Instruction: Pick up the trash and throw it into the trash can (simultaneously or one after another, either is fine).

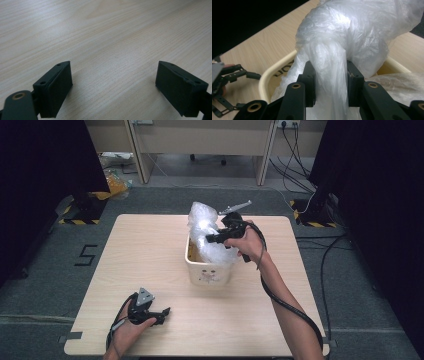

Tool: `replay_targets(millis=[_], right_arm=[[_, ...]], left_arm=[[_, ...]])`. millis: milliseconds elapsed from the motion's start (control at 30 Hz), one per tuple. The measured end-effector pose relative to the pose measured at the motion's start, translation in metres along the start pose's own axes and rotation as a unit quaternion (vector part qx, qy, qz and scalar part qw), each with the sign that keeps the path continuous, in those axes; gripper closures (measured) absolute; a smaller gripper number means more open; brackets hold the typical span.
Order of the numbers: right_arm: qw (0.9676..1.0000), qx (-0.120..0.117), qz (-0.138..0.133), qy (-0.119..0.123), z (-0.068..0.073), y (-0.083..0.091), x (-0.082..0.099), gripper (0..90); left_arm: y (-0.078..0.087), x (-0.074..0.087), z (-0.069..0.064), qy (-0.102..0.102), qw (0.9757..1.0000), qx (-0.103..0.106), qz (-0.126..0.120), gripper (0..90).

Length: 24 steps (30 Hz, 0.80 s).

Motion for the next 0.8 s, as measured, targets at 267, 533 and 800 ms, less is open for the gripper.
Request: replay_targets(millis=[267, 533, 800], right_arm=[[0.999, -0.006, 0.038, 0.021, 0.007, -0.018, 0.009, 68.1], [0.9971, -0.017, 0.063, 0.039, 0.012, -0.028, 0.019, 69.2], [0.9956, -0.03, 0.08, 0.039, 0.014, -0.035, 0.023, 69.7]], left_arm=[[0.0, 0.0, 0.0, 0.0, 1.0, -0.002, -0.003, 13.2], [0.0, 0.0, 0.0, -0.001, 1.0, -0.002, -0.003, 13.2], [-0.001, 0.0, 0.0, -0.001, 1.0, -0.003, -0.005, 13.1]])
Point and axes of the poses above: each handheld gripper's, and its own axes: y roughly backward along the jaws, x roughly out of its underside, z roughly to its left, the point moved 3 cm from there along -y, roughly forward along the jaws, and after that the axes turned 13 degrees about x, right-handed, at the moved point
